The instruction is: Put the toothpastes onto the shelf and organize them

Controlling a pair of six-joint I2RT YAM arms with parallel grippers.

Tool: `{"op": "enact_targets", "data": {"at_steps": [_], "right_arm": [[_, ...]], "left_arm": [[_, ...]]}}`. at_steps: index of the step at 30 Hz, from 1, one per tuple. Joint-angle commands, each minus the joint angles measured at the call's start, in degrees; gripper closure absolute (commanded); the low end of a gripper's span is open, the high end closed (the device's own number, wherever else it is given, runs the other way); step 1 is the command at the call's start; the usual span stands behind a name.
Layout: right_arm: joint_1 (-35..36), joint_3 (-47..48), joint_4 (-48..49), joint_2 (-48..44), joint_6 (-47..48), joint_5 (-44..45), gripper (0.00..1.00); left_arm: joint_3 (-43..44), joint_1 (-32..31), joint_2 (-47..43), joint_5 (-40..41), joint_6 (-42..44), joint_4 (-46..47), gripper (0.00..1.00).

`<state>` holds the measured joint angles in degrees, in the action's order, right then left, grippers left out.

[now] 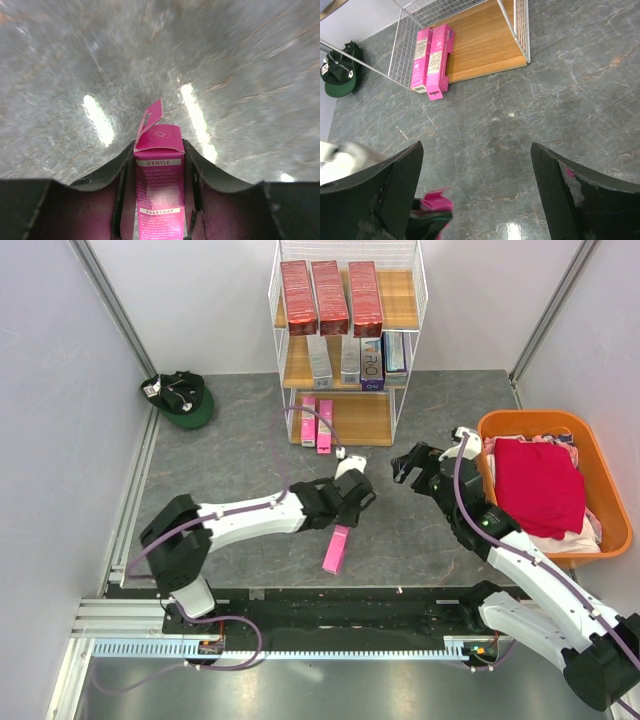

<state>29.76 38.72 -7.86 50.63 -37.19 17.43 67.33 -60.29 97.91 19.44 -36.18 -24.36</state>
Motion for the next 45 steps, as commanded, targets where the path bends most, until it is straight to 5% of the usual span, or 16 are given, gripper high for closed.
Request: {"op": "enact_targets", "data": {"at_steps": [1,13,22,36,45], "right_arm": [[-0.23,2.50,2.05,0.61,0.63,-3.10,0.03],[3.89,-0.04,7.51,4.82,-4.47,-13.22,0.02],[20.76,1.53,9.79,9.30,-3.68,-3.54,0.02],[22.62,-6.73,42.39,20.46,-18.17,-29.38,0.02],[22.62,-8.92,56.89,25.56,-23.98,-34.48,0.07]], "left_arm": [[-5.69,3.59,-9.21,-1.15,-1.61,8.07,0.66],[-37.50,26.35,-34.70,-29.78,-13.38,45.25,0.66],[-48.78,39.54,-44.20,-32.09,-28.84,56.24,0.71],[-52.83,47.72,-36.04,-40.97,-40.10,94.39,0.71],[-53.62,48.08,-33.22,-41.77,-42.48,100.29,0.71]]}}
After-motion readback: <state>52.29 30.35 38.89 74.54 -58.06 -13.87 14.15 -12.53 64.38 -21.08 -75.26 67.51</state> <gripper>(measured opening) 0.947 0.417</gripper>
